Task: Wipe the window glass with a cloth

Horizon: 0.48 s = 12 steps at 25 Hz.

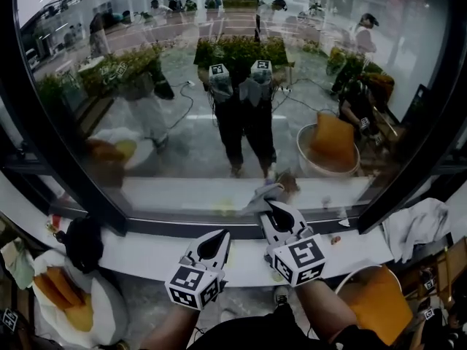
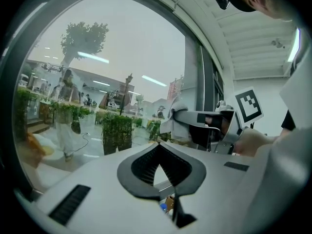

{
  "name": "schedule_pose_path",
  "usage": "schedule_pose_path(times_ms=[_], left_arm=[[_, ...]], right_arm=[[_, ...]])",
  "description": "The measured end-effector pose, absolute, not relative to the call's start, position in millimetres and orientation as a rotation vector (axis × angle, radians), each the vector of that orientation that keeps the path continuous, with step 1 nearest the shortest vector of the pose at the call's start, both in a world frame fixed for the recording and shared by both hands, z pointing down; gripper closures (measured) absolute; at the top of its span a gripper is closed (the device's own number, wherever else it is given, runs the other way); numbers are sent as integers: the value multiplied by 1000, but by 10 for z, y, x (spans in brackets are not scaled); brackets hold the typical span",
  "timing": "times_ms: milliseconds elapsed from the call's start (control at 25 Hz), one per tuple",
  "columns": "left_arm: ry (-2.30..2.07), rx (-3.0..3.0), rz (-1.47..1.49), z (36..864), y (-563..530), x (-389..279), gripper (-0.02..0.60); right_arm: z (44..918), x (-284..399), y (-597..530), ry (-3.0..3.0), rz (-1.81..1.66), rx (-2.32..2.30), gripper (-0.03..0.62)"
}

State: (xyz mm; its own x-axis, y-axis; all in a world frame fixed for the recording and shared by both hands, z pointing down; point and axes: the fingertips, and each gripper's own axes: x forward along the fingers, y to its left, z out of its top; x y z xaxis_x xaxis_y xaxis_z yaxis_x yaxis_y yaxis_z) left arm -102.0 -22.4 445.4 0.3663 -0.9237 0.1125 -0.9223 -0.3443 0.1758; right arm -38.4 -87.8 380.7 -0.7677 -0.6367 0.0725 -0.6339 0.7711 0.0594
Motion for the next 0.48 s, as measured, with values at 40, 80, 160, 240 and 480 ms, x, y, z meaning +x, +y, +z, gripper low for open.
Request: schedule_pose_path(times_ms=[40, 80, 160, 240, 480], left_arm=[[-1669, 2404, -13, 4468, -270, -1017, 574], [-1679, 2394, -13, 4483, -320, -997, 574], [-1700, 2378, -4, 4520, -440, -914, 574], [-1720, 2359, 0, 4541, -552, -809, 574], [-1808, 2301, -5, 4487, -848, -603, 574]], right_arm=[[3816, -387, -941, -2874, -51, 1022, 554], [3825, -380, -1008, -2875, -59, 1011, 554], [3846, -333, -1159, -2878, -77, 991, 555], [3863, -276, -1304, -2886, -83, 965, 554], [3841, -228, -1713, -2900, -106, 878, 554]])
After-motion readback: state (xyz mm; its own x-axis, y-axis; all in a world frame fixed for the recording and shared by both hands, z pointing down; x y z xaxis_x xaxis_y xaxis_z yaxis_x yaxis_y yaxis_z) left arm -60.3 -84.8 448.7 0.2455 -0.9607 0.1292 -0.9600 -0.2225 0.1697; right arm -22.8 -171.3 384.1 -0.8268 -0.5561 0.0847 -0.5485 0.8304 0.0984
